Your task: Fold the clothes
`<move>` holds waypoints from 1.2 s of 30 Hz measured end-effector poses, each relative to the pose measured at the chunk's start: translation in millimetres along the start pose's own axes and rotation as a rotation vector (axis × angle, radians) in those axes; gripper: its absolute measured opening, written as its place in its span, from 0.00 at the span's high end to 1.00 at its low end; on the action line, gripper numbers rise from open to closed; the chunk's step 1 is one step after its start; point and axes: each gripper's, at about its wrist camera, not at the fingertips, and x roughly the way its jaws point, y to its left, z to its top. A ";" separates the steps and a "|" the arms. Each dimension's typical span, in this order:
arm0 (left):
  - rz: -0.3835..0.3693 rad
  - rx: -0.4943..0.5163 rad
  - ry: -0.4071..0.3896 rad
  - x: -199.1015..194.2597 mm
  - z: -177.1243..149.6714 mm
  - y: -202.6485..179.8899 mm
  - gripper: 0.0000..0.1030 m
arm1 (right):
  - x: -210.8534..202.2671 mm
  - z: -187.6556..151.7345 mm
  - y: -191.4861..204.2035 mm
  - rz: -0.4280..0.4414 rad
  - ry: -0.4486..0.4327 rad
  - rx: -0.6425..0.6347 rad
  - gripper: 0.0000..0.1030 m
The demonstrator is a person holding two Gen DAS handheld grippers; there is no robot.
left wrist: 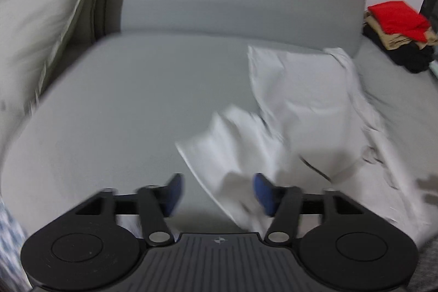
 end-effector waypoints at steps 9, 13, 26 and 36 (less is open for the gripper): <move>-0.049 0.297 0.159 93.1 39.1 -19.6 0.25 | 75.8 47.1 1.8 -0.140 -0.017 -0.145 0.33; -0.044 0.428 0.192 118.0 32.0 -45.2 0.48 | 112.5 50.1 10.4 -0.173 0.035 -0.245 0.32; 0.295 0.142 0.160 99.4 40.3 -1.1 0.92 | 81.2 81.5 -5.5 -0.370 -0.199 -0.103 0.92; 0.095 -0.123 0.106 -14.4 -1.2 3.1 0.65 | 17.0 59.7 -20.8 -0.132 -0.113 -0.049 0.45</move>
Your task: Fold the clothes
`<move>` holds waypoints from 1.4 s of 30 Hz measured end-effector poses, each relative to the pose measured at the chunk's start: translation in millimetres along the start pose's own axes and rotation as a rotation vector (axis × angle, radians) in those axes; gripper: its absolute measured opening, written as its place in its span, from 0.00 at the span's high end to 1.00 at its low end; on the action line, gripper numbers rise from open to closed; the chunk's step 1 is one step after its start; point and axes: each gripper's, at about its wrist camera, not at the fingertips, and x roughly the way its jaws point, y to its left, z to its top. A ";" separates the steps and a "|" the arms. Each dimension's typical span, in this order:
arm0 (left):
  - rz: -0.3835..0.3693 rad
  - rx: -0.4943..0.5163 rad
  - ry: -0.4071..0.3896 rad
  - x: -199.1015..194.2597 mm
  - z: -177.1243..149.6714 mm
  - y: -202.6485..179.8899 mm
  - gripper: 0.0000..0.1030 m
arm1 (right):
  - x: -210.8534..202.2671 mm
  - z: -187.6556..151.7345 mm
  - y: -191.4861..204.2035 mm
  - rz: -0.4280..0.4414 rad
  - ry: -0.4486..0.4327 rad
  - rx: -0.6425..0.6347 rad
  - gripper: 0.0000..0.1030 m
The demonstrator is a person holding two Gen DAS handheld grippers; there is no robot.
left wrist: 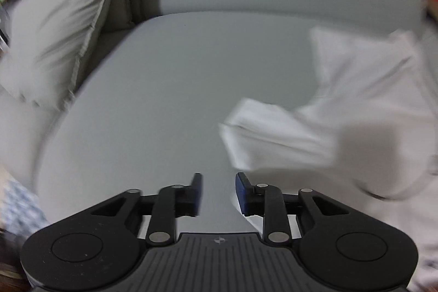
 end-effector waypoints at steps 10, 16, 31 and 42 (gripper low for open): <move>-0.342 -0.345 0.104 24.5 -64.6 -4.9 0.61 | -47.0 -48.2 -3.5 0.290 0.037 0.090 0.42; -0.449 -0.440 0.121 49.1 -61.7 -5.2 0.60 | -51.6 -52.9 -9.9 0.327 0.018 0.138 0.41; -0.420 -0.435 0.057 45.3 -66.5 -11.7 0.68 | -33.3 -61.1 -53.2 0.137 0.081 0.361 0.62; -0.413 -0.402 0.035 51.4 -65.1 -10.5 0.71 | 25.9 -74.3 -55.7 -0.014 -0.036 0.157 0.61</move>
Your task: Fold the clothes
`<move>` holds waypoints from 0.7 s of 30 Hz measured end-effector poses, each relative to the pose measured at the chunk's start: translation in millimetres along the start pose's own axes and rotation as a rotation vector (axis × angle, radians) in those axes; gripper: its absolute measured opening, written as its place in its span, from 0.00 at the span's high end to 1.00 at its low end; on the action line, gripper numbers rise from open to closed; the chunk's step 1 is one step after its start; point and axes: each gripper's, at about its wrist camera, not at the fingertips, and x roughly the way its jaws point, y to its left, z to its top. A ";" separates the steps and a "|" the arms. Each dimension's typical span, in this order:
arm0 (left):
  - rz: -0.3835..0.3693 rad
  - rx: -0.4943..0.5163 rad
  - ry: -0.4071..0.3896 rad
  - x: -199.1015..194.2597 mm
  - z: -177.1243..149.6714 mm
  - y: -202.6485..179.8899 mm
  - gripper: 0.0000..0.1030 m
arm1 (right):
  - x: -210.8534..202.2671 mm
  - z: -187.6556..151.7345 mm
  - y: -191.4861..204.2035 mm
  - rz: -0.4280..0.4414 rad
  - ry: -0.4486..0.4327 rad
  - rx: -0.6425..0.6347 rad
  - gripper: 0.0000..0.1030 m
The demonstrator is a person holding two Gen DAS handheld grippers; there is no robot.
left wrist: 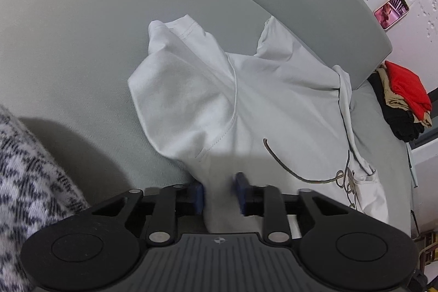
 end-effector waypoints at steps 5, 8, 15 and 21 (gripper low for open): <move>-0.037 0.004 -0.010 11.1 6.0 0.5 0.70 | 17.9 0.4 -4.7 0.090 -0.003 -0.003 0.61; -0.055 -0.005 -0.009 14.4 8.2 1.5 0.74 | 22.0 1.1 -7.2 0.114 0.012 0.005 0.68; -0.054 -0.064 -0.046 -16.2 7.0 2.5 1.00 | -2.8 1.9 -12.7 0.213 -0.036 0.123 0.98; -0.084 -0.144 -0.068 -43.6 19.3 7.9 1.00 | -20.7 11.6 -24.6 0.269 -0.013 0.310 0.98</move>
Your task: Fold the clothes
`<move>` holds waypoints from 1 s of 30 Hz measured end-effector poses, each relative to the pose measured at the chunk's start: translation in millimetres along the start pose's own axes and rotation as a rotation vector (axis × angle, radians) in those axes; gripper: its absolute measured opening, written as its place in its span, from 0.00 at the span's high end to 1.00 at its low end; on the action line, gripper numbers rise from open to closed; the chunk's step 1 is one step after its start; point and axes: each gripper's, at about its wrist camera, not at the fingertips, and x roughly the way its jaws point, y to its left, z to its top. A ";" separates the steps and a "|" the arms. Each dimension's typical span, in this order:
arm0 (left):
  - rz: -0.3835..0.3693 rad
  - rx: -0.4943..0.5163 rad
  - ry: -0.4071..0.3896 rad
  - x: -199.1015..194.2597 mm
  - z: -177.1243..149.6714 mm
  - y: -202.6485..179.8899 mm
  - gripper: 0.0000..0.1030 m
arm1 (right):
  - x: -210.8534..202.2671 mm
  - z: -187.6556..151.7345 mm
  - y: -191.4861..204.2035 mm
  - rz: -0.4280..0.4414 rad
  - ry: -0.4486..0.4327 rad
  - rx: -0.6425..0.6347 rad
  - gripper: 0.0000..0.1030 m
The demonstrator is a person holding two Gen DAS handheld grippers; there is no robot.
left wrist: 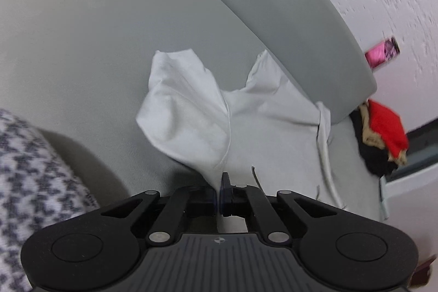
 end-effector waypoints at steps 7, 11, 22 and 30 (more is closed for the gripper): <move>-0.008 0.085 -0.096 -21.8 58.9 -62.1 1.00 | 16.6 25.5 67.5 0.002 0.094 -0.047 0.98; -0.133 0.128 -0.281 -88.3 96.6 -115.6 1.00 | -21.8 54.0 160.1 0.189 -0.024 -0.163 0.98; -0.447 0.279 -0.794 -310.0 84.9 -192.0 1.00 | -198.9 43.0 288.9 0.555 -0.292 -0.360 0.98; -0.466 0.324 -0.875 -362.1 72.1 -206.2 0.99 | -261.3 24.3 330.3 0.687 -0.426 -0.515 0.98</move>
